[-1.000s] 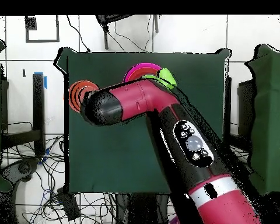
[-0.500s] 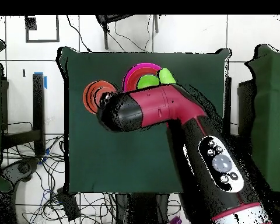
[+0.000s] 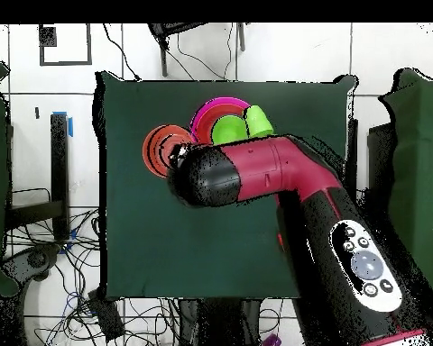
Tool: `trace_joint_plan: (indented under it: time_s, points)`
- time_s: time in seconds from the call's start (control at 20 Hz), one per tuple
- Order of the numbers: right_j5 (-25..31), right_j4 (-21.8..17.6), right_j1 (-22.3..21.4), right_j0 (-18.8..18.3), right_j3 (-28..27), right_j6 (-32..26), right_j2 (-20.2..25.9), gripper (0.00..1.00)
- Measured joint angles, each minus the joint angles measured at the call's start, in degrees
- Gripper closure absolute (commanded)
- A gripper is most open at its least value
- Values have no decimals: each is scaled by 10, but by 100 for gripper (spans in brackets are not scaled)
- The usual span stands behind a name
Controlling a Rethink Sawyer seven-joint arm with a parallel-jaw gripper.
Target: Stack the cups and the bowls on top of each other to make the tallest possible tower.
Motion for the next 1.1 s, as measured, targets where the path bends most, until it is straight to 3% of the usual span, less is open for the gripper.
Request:
trace_joint_plan:
  time_s: [0.45,1.1]
  points:
    - [0,-32,6,-47,1,-4,5,100]
    - [0,-75,22,-76,1,-6,22,100]
